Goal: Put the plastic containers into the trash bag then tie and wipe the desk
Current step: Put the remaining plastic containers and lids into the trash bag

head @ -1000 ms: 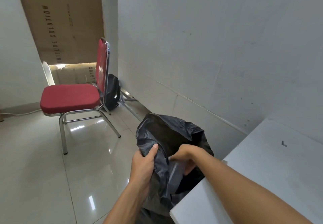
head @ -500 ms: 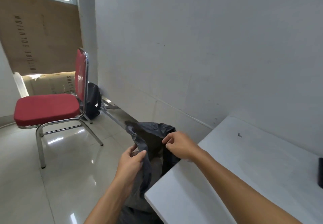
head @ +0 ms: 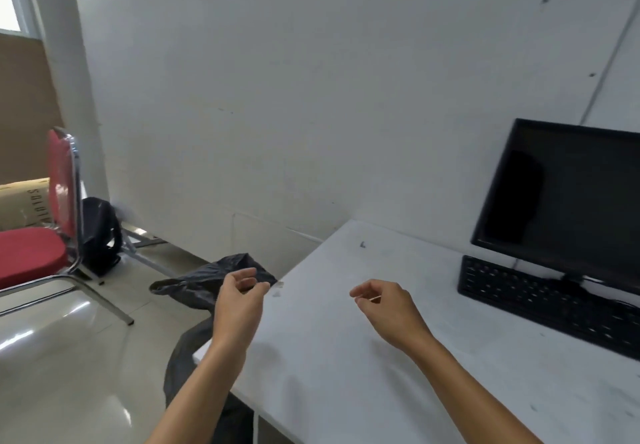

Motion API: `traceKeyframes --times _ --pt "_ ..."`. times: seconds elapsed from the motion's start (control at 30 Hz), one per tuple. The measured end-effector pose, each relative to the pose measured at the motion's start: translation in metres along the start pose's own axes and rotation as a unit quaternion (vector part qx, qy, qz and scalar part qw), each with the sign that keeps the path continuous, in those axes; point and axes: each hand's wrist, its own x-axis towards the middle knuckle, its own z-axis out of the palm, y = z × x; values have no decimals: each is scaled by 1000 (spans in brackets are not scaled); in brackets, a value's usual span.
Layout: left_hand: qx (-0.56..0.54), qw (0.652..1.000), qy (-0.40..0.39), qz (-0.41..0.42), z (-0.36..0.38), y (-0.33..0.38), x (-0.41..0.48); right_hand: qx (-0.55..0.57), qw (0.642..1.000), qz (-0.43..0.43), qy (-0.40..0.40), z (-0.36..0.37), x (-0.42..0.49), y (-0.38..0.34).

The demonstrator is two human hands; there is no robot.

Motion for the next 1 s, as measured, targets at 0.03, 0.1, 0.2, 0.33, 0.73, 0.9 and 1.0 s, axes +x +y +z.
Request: traceKeyframes --times 0.03,0.1,0.2,0.33,0.73,0.9,1.0 --pt "6 1000 -24 4 14 -2 -9 -12 1000 8 14 -11 -8 11" --pt "28 997 -68 9 41 -10 -26 -49 998 18 40 -28 -20 32" --pt "64 989 -132 1 76 -26 -52 -134 988 15 77 -48 -33 60" --pt "147 971 -176 66 109 -44 -92 -196 974 45 106 -75 -45 91" --pt "218 951 -146 167 119 -58 -97 -306 948 -14 81 -71 -70 112" --pt "343 878 -166 291 142 -50 -67 -296 951 -42 82 -72 -109 105" --pt "455 812 -183 318 160 -35 -48 -271 960 -34 67 -77 -136 98"
